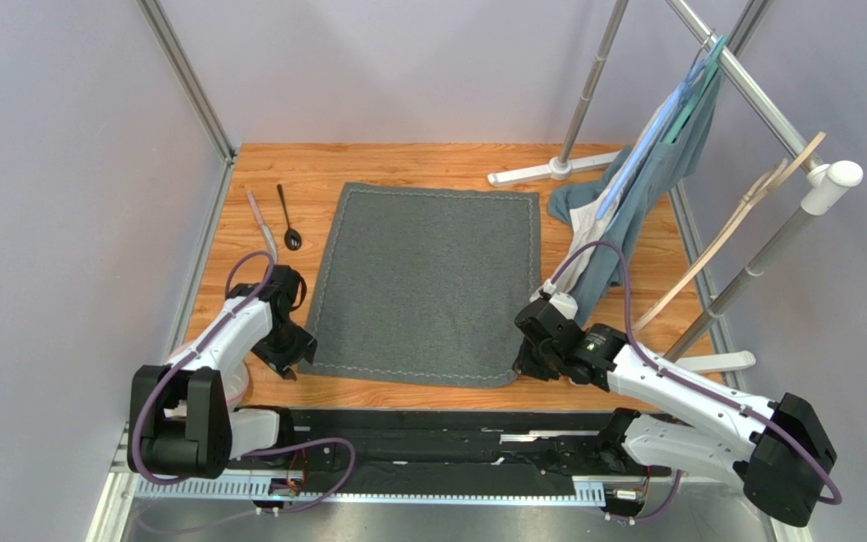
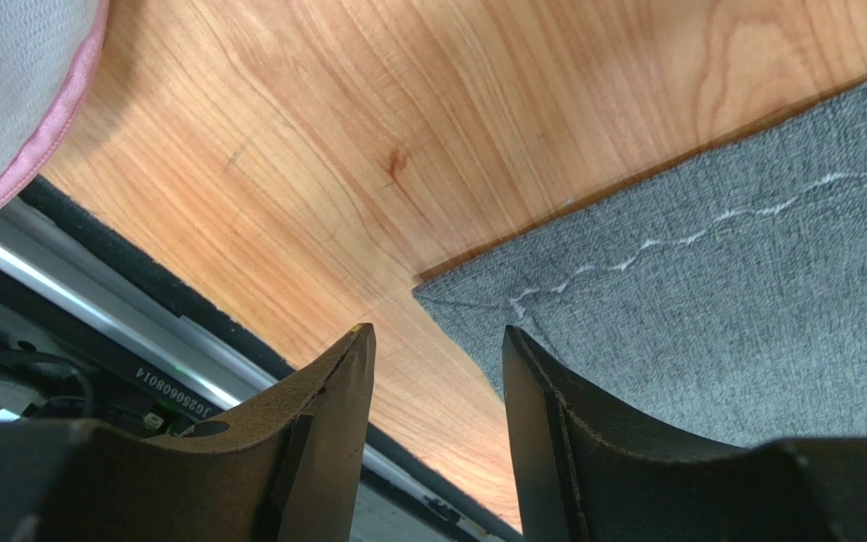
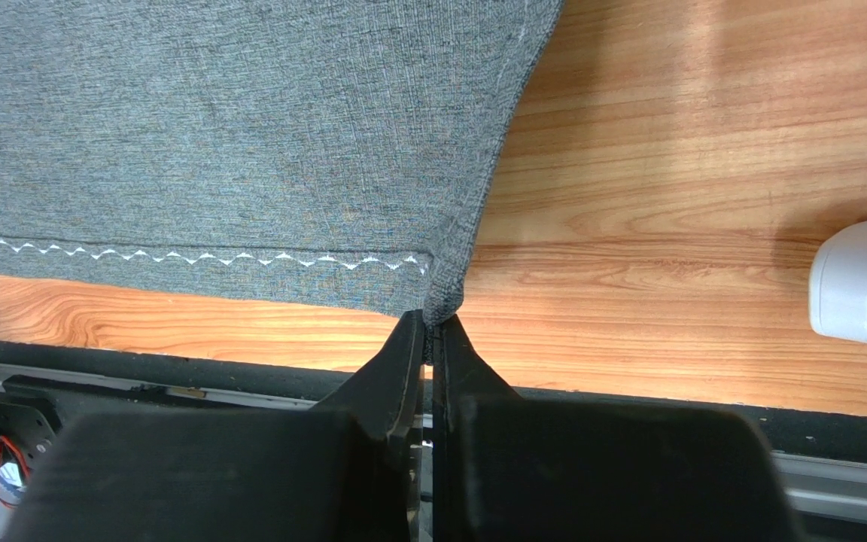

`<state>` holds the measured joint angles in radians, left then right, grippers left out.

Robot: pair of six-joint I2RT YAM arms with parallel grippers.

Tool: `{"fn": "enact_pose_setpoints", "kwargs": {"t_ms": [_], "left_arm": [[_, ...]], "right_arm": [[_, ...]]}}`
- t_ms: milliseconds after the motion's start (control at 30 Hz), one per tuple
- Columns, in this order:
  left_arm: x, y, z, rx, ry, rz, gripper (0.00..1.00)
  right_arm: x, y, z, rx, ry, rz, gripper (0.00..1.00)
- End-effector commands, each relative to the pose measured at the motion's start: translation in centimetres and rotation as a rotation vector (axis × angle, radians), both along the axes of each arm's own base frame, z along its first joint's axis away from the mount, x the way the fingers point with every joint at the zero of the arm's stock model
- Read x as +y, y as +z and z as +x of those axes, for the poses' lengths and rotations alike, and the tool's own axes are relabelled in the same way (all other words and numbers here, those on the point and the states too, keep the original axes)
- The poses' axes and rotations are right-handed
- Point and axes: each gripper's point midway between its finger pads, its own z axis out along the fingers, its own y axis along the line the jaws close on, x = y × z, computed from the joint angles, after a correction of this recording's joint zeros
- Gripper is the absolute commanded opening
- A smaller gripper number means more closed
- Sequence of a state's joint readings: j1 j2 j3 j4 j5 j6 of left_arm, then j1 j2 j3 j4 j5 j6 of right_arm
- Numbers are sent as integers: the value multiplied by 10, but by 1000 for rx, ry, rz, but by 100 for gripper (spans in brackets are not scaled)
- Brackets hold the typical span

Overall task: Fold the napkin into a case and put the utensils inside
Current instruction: Flatten the napkin at the center of the board.

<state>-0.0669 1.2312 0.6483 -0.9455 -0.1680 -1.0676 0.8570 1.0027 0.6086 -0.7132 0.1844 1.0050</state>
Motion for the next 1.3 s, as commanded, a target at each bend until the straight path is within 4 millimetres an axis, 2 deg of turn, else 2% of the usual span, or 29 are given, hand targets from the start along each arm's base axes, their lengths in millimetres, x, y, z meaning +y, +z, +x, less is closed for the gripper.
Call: {"fn": "enact_pose_setpoints", "kwargs": {"t_ms": [0, 133, 267, 300, 367, 400, 433, 500, 567, 667, 700, 767, 800, 833, 900, 933, 967, 1000, 1033, 1100, 1133, 1167, 1200, 1233, 1267], "left_arm": [[5, -3, 13, -28, 28, 21, 54], [0, -9, 15, -22, 27, -5, 55], [5, -13, 16, -18, 48, 23, 53], [6, -16, 16, -13, 48, 25, 43], [9, -18, 16, -10, 60, 31, 32], [9, -18, 18, -22, 59, 32, 21], [10, -18, 17, -26, 53, 33, 14], [9, -8, 24, -81, 39, 27, 3], [7, 9, 27, -122, 20, 13, 0], [4, 57, 37, -283, -27, -8, 0], [2, 81, 40, -388, -48, -19, 0], [2, 121, 43, -516, -101, -12, 0], [0, 146, 40, -624, -120, -18, 0], [0, 171, 40, -704, -150, -6, 0], [-1, 207, 32, -842, -165, -1, 0], [-1, 233, 30, -923, -183, 8, 0], [-1, 250, 24, -985, -194, 11, 0], [-1, 265, 20, -1031, -207, 23, 0], [0, 292, 15, -1112, -208, 34, 0], [3, 325, 3, -1218, -224, 73, 0], [4, 358, -5, -1318, -229, 92, 0], [5, 376, -12, -1375, -239, 110, 0], [5, 393, -19, -1426, -267, 137, 0], [6, 426, -32, -1525, -274, 160, 0], [6, 441, -37, -1559, -283, 176, 0]], "right_arm": [[3, 9, 6, -47, 0, 26, 0], [1, 12, 5, -45, 1, 21, 0], [-3, 16, 4, -54, -16, 25, 0], [-4, 17, 3, -56, -18, 26, 0], [-6, 19, 3, -66, -22, 31, 0], [-7, 20, 3, -70, -22, 29, 0], [-8, 20, 3, -75, -14, 23, 0], [-8, 27, 4, -106, 49, 8, 0], [-6, 38, 6, -145, 103, 8, 0], [-4, 65, 14, -242, 197, -2, 0], [0, 84, 18, -288, 223, 15, 0], [3, 102, 21, -359, 321, -2, 0], [6, 127, 24, -421, 344, 24, 0], [7, 136, 25, -467, 415, 2, 0], [6, 164, 26, -551, 463, 8, 0], [8, 190, 26, -621, 503, 18, 0], [9, 204, 25, -661, 529, 28, 0], [9, 218, 22, -698, 554, 43, 0], [13, 248, 16, -762, 586, 96, 0], [13, 279, 8, -852, 653, 125, 0], [18, 295, -6, -891, 721, 181, 0], [14, 326, -14, -973, 744, 211, 0], [12, 340, -21, -1011, 763, 235, 0], [11, 354, -31, -1047, 794, 267, 0], [2, 385, -42, -1124, 794, 302, 0]]}}
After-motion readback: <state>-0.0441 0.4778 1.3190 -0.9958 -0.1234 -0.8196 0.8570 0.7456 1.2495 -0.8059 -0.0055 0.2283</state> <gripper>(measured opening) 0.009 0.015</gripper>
